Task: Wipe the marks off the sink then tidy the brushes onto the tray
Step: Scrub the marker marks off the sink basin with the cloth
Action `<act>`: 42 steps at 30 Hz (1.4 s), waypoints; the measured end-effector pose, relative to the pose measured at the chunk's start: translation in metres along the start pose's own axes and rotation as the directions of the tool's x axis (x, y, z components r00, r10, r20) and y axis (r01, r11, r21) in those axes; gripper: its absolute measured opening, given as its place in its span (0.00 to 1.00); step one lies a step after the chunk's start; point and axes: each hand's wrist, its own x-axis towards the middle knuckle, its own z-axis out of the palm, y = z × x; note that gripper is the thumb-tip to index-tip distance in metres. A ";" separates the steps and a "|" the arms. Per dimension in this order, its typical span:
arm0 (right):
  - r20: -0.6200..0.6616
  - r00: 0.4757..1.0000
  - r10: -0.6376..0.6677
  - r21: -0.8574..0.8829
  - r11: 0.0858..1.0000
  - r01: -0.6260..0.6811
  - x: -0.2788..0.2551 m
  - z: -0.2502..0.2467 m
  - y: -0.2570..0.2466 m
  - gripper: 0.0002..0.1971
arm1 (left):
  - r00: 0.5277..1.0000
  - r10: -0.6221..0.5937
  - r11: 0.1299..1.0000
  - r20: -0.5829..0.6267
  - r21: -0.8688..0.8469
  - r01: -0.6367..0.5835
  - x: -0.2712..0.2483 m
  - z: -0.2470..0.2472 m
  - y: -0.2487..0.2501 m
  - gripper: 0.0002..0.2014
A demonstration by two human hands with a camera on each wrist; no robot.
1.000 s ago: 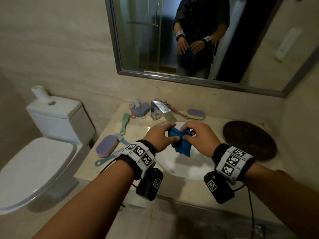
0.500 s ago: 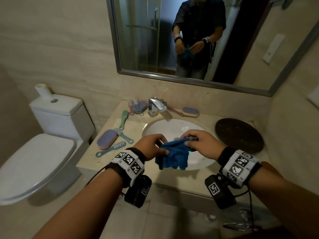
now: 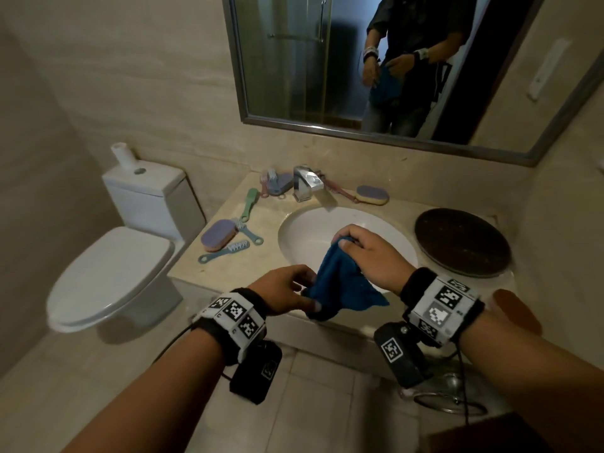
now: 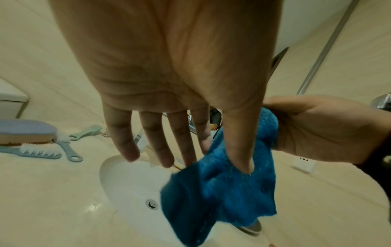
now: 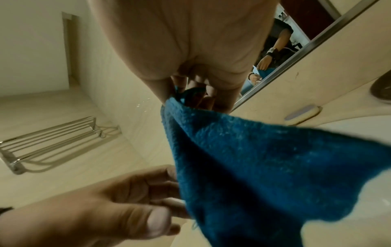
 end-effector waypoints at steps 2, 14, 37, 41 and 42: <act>0.006 1.000 -0.016 -0.003 1.000 0.017 -0.002 0.004 -0.008 0.07 | 1.000 0.013 1.000 -0.021 -0.025 -0.013 -0.002 0.003 0.000 0.22; 0.046 0.999 0.029 0.136 0.990 -0.035 0.018 0.023 -0.037 0.06 | 0.957 0.242 0.918 -0.157 -0.283 -0.279 -0.004 -0.045 0.009 0.12; -0.090 0.995 0.033 -0.254 0.966 -0.055 0.033 0.030 -0.036 0.07 | 0.947 0.191 0.982 -0.258 0.059 -0.182 -0.022 -0.101 -0.023 0.04; -0.134 0.990 0.037 -0.224 0.972 -0.066 0.034 0.016 -0.035 0.03 | 0.940 0.140 0.990 -0.310 0.055 -0.130 -0.021 -0.115 -0.030 0.07; -0.110 0.993 0.044 -0.227 0.972 -0.068 0.033 0.012 -0.035 0.04 | 0.940 0.138 0.990 -0.312 0.063 -0.124 -0.022 -0.118 -0.030 0.08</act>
